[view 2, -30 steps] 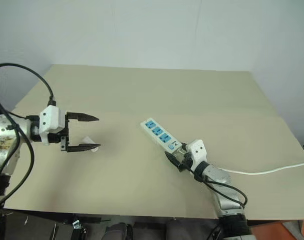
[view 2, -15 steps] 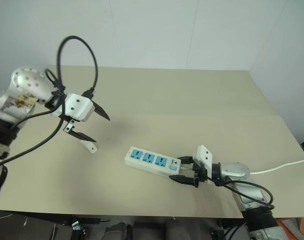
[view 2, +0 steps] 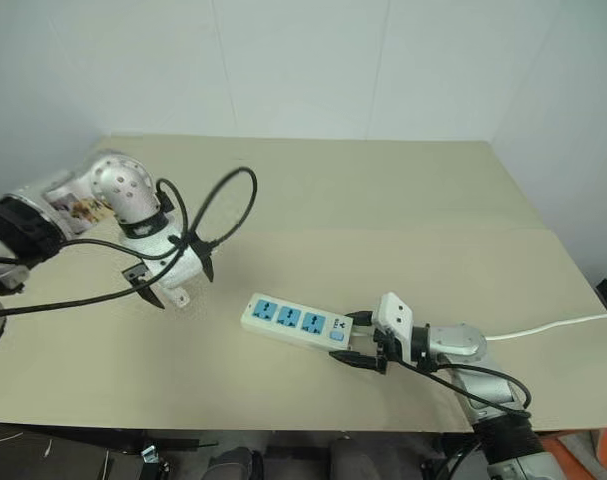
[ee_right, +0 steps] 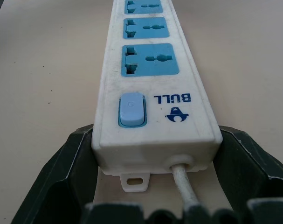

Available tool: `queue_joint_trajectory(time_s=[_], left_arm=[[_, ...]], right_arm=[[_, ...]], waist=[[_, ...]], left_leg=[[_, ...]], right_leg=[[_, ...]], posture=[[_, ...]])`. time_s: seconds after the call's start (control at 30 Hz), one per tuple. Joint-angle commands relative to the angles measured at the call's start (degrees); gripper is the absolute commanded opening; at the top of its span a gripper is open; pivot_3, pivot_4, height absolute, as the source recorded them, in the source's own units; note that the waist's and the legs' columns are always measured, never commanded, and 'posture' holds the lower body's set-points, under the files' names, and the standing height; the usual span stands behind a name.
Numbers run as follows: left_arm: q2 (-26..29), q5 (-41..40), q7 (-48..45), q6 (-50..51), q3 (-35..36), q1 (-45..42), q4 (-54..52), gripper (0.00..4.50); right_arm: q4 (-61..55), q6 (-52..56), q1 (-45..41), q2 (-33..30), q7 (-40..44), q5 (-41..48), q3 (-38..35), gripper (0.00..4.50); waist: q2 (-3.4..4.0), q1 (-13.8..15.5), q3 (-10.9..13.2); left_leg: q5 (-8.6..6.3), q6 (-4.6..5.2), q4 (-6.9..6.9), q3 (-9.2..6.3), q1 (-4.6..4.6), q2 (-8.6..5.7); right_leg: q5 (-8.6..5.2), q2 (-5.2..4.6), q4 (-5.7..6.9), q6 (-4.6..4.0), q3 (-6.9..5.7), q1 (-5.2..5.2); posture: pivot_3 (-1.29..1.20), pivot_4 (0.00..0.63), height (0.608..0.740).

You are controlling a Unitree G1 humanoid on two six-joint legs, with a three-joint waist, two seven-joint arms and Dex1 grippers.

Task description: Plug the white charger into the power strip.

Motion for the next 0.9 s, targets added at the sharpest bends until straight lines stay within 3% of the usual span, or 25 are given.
queue_joint_trajectory(time_s=[0.03, 0.47, 0.9], left_arm=[[-0.19, 0.33, -0.15, -2.11, -0.49, -0.26, 1.38, 4.5], [-3.39, 10.93, -0.15, -6.96, 2.34, 2.83, 6.8, 4.5], [-8.12, 28.92, 1.21, -7.59, 16.51, 10.09, 9.98, 4.5]], right_arm=[[-0.28, 2.92, 2.52, 0.72, -0.65, -1.92, 3.5, 3.42], [-1.97, 3.92, 3.0, 1.23, -2.36, -2.77, 4.73, 3.42], [-2.07, 5.05, 3.16, 1.65, -3.04, -3.24, 4.83, 3.42]], waist=[[0.0, -0.07, 0.0], [-0.05, -0.35, -0.03], [-0.09, -0.42, -0.06]], left_leg=[[0.0, 0.0, 0.0, 0.0, 0.0, 0.01], [0.0, 0.0, 0.0, -0.04, 0.06, 0.04], [0.0, 0.0, 0.0, -0.09, 0.13, 0.08]], right_leg=[[0.0, 0.01, 0.0, 0.0, 0.01, 0.0], [-0.01, 0.09, 0.02, -0.02, 0.03, 0.03], [0.02, 0.19, 0.07, -0.08, 0.07, 0.06]], posture=[[0.0, 0.15, 0.74], [0.0, 0.15, 0.74], [0.0, 0.15, 0.74]])
